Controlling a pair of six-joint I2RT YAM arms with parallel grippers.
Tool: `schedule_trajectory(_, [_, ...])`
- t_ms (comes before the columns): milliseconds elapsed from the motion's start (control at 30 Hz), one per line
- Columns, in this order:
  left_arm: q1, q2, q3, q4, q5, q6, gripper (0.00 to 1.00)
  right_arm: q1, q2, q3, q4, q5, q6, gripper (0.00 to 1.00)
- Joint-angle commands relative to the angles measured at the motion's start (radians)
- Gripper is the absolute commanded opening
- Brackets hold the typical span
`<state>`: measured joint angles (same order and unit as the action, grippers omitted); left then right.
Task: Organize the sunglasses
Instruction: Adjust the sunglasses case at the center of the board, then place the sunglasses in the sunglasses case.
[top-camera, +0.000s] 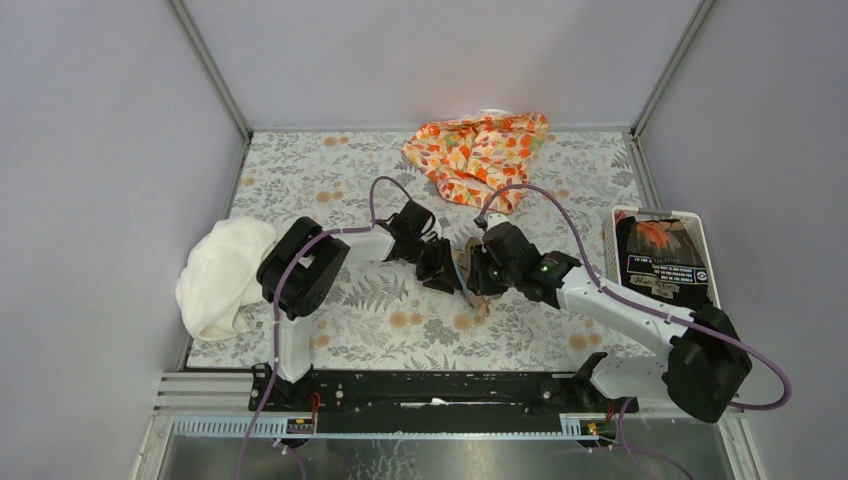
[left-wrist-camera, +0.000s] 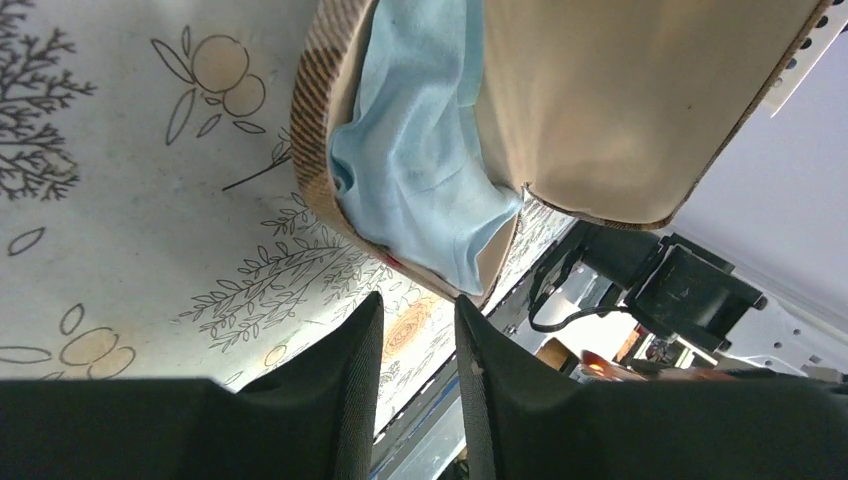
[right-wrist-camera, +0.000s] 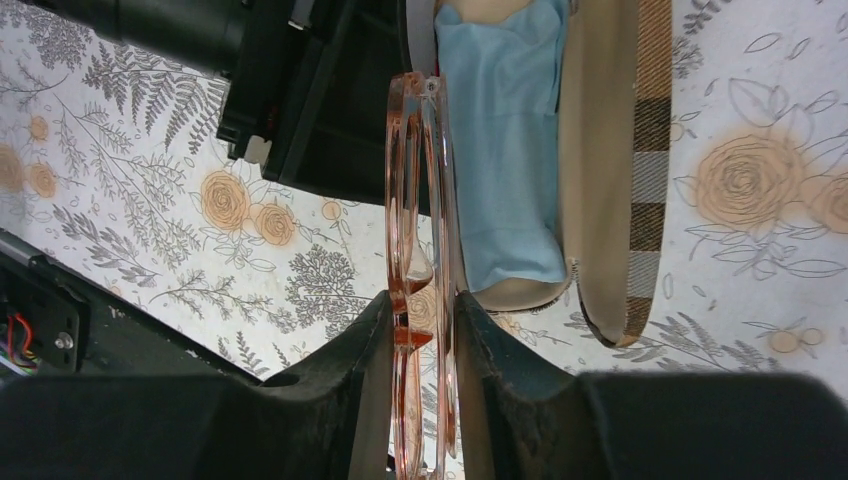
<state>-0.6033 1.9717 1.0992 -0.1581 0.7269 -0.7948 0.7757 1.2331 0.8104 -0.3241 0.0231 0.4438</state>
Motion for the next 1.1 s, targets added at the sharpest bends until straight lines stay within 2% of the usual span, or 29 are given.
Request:
schedule_trajectory(0, [0.01,-0.017,-0.004,-0.037,0.042,0.075,0.37,-0.003,0.027,-0.016,0.087,-0.028,0.087,0.3])
schedule_trajectory(267, [0.011,-0.068,-0.003,-0.074,-0.046,0.075,0.39,-0.004,0.093,0.018,0.085,0.073,0.048,0.31])
schedule_trajectory(467, [0.02,-0.027,0.018,-0.077,-0.045,0.075,0.39,-0.004,0.209,0.094,0.049,0.138,-0.036,0.31])
schedule_trajectory(667, [0.033,-0.07,-0.01,-0.08,-0.055,0.077,0.39,-0.004,0.138,0.109,0.021,0.077,-0.047,0.31])
schedule_trajectory(800, [0.037,-0.11,-0.014,-0.083,-0.096,0.062,0.45,-0.007,0.082,0.131,-0.027,0.109,-0.063,0.32])
schedule_trajectory(933, [0.037,-0.142,-0.017,-0.078,-0.163,0.035,0.49,-0.063,0.093,0.142,-0.044,0.138,-0.063,0.33])
schedule_trajectory(1067, [0.036,-0.147,-0.014,-0.039,-0.165,-0.005,0.51,-0.109,0.118,0.135,-0.001,0.107,-0.047,0.33])
